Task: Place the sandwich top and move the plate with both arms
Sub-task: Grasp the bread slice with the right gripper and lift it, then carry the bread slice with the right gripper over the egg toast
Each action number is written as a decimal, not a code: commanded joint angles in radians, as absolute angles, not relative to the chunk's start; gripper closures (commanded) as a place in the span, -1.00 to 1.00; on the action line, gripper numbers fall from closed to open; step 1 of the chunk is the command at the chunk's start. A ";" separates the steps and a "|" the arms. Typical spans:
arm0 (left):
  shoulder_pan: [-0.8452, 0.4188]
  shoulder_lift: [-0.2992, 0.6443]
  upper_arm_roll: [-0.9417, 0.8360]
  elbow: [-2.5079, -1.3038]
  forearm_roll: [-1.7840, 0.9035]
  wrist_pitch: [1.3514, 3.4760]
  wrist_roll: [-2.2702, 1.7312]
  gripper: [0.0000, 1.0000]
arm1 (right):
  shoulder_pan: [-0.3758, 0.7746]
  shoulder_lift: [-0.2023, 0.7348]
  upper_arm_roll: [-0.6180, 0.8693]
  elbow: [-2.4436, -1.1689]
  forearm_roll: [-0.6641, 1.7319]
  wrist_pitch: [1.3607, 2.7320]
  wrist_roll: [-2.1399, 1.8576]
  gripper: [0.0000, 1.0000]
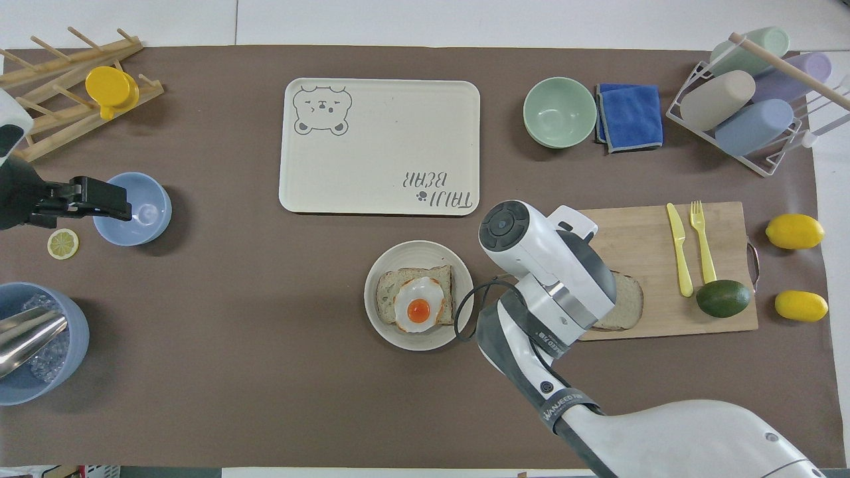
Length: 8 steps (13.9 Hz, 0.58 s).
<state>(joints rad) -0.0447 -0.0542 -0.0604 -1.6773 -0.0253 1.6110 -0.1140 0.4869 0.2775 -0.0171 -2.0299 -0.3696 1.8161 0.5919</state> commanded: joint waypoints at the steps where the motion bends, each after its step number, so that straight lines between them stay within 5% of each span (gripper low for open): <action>1: -0.034 -0.052 -0.069 -1.669 -0.009 1.600 -0.103 -1.00 | 0.517 0.276 0.015 -1.950 -0.333 1.735 0.586 1.00; 5: -0.034 -0.052 -0.069 -1.669 -0.009 1.600 -0.103 -1.00 | 0.593 0.302 0.077 -1.711 -0.194 1.709 0.575 1.00; 8: -0.034 -0.052 -0.069 -1.669 -0.009 1.600 -0.103 -1.00 | 0.702 0.330 0.077 -1.709 -0.176 1.886 0.636 1.00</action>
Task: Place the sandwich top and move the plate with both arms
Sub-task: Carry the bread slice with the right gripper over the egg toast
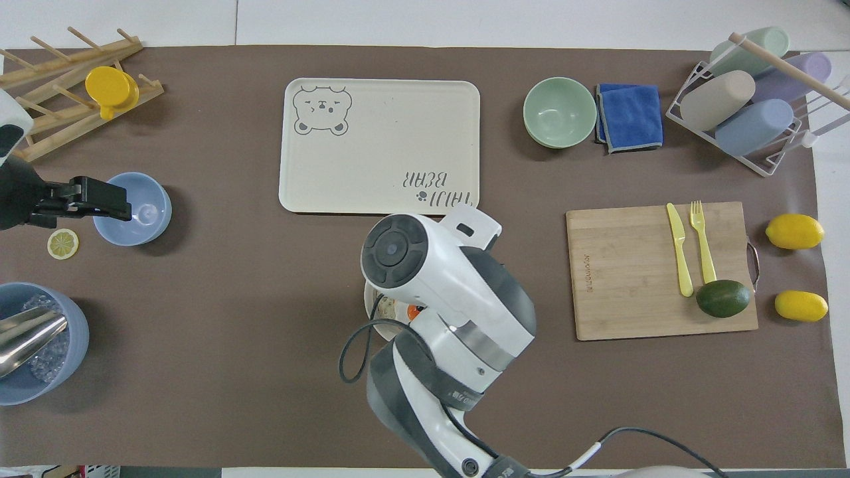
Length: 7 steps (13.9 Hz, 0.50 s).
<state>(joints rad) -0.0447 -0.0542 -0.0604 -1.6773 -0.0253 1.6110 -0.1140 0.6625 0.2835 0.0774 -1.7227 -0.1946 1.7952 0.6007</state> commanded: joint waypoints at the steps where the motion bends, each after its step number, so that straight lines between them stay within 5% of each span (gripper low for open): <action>1: -0.034 -0.052 -0.069 -1.669 -0.009 1.600 -0.103 -1.00 | 0.713 0.331 0.078 -1.723 -0.176 1.928 0.678 1.00; 6: -0.034 -0.052 -0.069 -1.669 -0.009 1.604 -0.104 -1.00 | 0.723 0.327 0.084 -1.785 -0.173 2.040 0.686 1.00; 7: -0.034 -0.052 -0.069 -1.669 -0.009 1.606 -0.106 -1.00 | 0.721 0.322 0.084 -1.799 -0.173 2.048 0.686 0.74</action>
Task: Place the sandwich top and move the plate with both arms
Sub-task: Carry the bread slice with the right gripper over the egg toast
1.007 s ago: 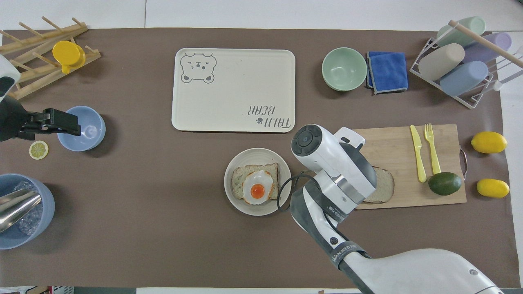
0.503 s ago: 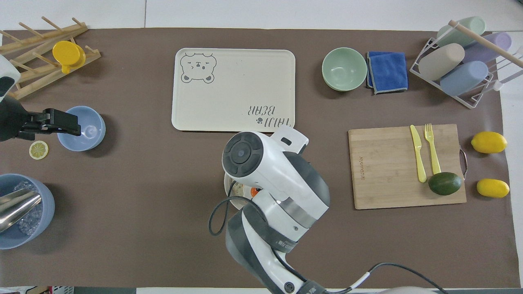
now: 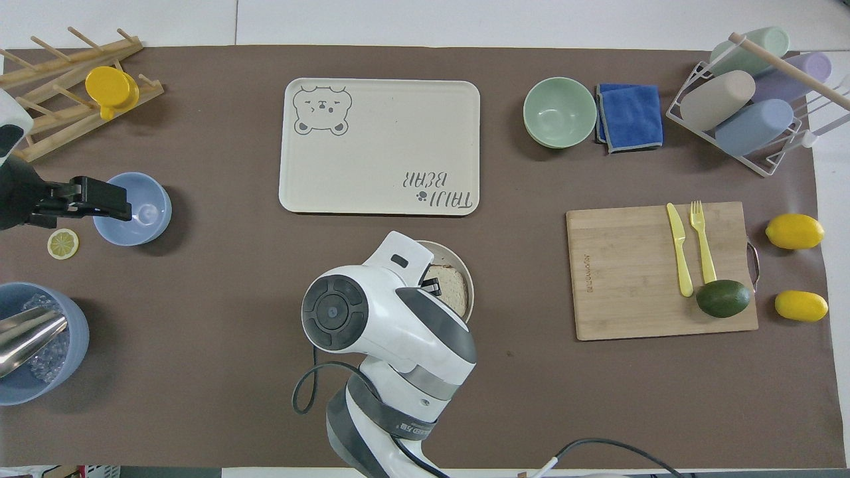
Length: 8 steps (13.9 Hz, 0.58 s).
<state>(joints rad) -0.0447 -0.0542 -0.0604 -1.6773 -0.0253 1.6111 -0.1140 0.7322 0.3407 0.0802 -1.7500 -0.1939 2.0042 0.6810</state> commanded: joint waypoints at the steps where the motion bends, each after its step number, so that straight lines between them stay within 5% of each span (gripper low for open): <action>1: -0.034 -0.052 -0.069 -1.669 -0.009 1.606 -0.106 -1.00 | 0.721 0.324 0.084 -1.795 -0.173 2.049 0.686 -0.06; 2: -0.034 -0.052 -0.071 -1.669 -0.009 1.605 -0.101 -1.00 | 0.724 0.324 0.084 -1.786 -0.175 2.049 0.687 -0.99; 8: -0.035 -0.075 -0.071 -1.722 -0.018 1.630 -0.103 -1.00 | 0.597 0.184 0.081 -1.721 -0.173 1.909 0.660 -1.00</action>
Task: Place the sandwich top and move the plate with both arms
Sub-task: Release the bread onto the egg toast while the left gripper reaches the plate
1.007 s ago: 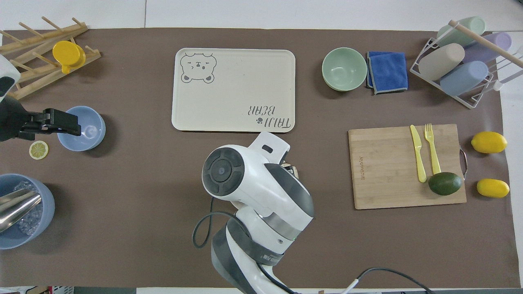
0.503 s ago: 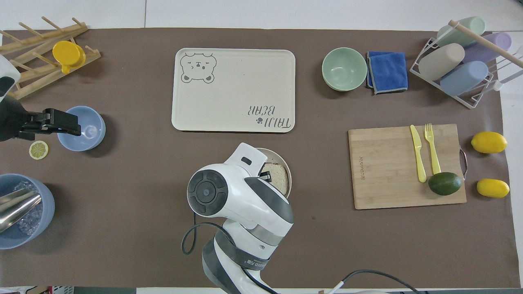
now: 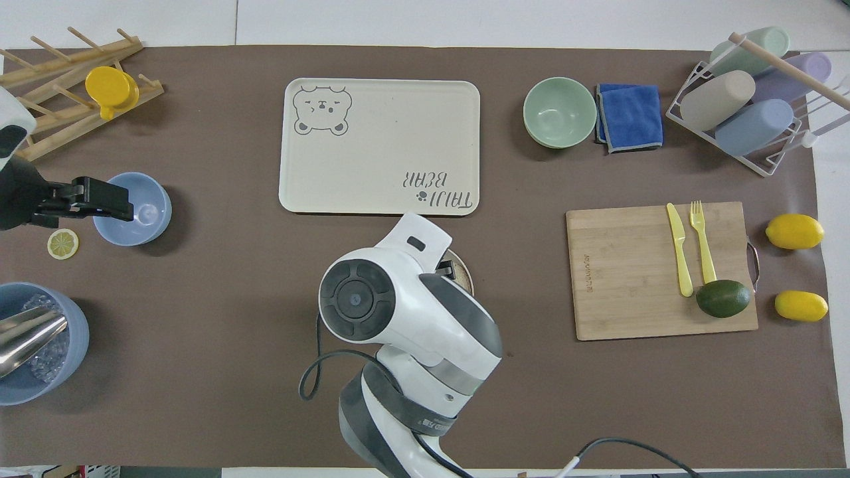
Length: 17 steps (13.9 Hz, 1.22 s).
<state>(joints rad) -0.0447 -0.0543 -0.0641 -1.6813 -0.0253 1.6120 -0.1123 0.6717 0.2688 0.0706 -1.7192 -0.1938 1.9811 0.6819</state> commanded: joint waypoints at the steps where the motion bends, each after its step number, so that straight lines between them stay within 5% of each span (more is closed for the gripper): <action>1: -0.041 -0.096 -0.072 -1.773 -0.020 1.670 -0.107 -1.00 | 0.563 0.155 0.080 -1.714 -0.172 1.858 0.632 -1.00; 8: -0.236 -0.134 -0.077 -2.095 -0.124 1.977 -0.233 -1.00 | 0.122 -0.025 0.074 -1.675 -0.015 1.587 0.186 -1.00; 11: -0.334 -0.100 -0.077 -2.225 -0.230 2.165 -0.265 -1.00 | 0.097 -0.025 0.037 -1.615 -0.028 1.467 0.129 -1.00; 17: -0.455 0.044 -0.078 -2.303 -0.386 2.370 -0.261 -0.90 | 0.112 -0.034 -0.045 -1.632 -0.028 1.503 0.043 -1.00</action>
